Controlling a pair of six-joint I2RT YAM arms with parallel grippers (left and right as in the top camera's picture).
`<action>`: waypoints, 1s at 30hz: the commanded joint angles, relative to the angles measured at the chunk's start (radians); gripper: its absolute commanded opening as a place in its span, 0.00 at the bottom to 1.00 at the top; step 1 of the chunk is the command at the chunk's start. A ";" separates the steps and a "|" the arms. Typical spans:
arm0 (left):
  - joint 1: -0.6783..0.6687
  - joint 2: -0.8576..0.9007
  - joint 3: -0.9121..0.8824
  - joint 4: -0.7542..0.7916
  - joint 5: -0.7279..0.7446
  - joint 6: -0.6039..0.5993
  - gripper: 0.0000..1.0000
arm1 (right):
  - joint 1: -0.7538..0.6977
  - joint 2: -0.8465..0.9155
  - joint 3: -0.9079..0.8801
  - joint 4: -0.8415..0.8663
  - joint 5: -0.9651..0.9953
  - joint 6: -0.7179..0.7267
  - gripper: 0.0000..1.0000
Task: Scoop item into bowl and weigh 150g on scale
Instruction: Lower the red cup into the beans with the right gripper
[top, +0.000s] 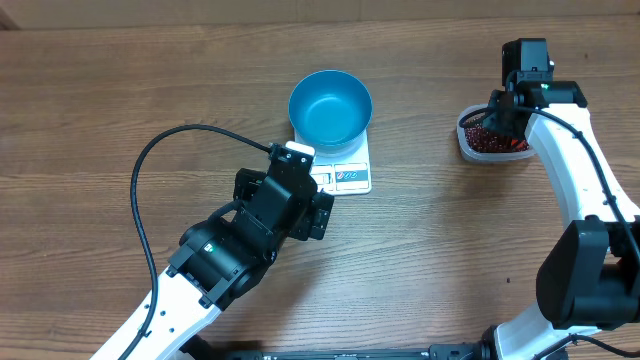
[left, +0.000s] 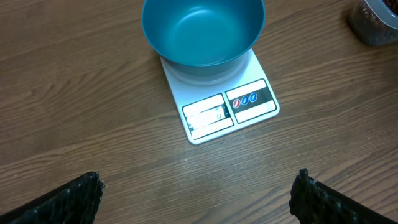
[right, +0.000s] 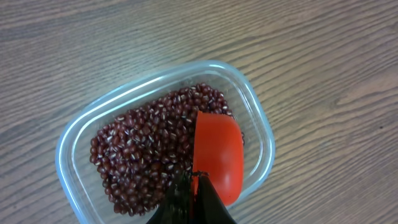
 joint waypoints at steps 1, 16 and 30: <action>0.011 0.009 -0.005 0.003 -0.004 0.008 0.99 | -0.004 0.003 -0.008 0.011 -0.006 0.002 0.04; 0.011 0.009 -0.005 0.003 -0.004 0.008 0.99 | -0.004 0.003 -0.010 0.020 -0.006 0.002 0.04; 0.011 0.009 -0.005 0.003 -0.004 0.008 0.99 | -0.004 0.003 -0.081 0.098 -0.028 -0.002 0.04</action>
